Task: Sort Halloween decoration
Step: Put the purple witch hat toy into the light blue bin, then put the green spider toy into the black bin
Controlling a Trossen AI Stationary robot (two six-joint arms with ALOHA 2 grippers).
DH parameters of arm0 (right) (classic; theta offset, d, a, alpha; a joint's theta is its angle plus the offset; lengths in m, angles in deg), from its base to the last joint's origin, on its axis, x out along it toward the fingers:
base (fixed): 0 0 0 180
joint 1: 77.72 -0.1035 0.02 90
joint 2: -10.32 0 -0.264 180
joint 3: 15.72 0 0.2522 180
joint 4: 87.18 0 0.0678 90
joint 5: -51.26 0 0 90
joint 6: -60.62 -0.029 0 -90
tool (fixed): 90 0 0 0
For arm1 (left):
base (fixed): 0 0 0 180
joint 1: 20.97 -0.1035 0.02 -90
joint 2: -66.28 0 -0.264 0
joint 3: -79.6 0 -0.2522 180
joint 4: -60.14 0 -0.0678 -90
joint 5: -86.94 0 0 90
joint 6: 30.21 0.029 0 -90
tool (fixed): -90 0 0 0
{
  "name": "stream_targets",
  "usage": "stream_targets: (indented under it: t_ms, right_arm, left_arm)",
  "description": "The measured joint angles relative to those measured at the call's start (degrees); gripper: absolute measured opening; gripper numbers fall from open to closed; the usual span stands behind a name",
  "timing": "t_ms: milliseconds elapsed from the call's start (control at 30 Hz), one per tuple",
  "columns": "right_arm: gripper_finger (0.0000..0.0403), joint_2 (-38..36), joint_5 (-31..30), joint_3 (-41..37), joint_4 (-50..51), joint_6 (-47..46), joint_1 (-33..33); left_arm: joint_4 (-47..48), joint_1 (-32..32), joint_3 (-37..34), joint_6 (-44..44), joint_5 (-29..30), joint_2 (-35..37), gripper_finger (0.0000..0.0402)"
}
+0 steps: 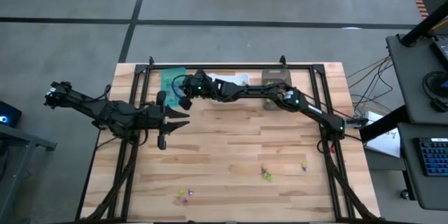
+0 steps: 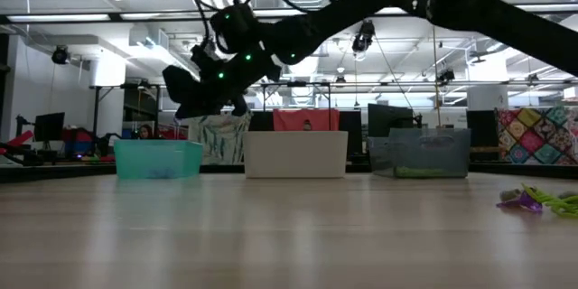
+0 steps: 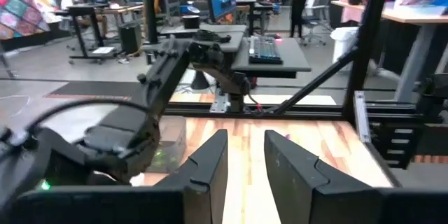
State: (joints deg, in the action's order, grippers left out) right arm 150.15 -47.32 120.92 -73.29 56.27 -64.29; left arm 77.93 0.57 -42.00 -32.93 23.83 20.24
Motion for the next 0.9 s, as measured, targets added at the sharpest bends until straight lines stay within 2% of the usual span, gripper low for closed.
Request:
stream_targets:
  t_ms: [300,600,733,900]
  right_arm:
    - [0.0017,1.84,0.26,1.97,0.0,-2.06,0.21]
    - [0.0086,1.73,2.62,1.86,0.21,-3.62,0.24]
    - [0.0107,-0.14,3.22,1.76,4.57,-3.03,0.05]
    - [0.0113,-4.85,3.65,1.65,12.92,0.13,-1.86]
  left_arm:
    - [-0.11,0.01,-0.1,0.31,1.53,-0.17,0.0078]
    - [-0.13,-0.01,-0.12,-0.09,1.53,-0.61,0.0078]
    - [0.48,0.01,-0.12,-1.64,1.53,-0.59,0.0078]
    - [2.15,0.09,-0.17,-5.58,0.83,-0.59,0.0078]
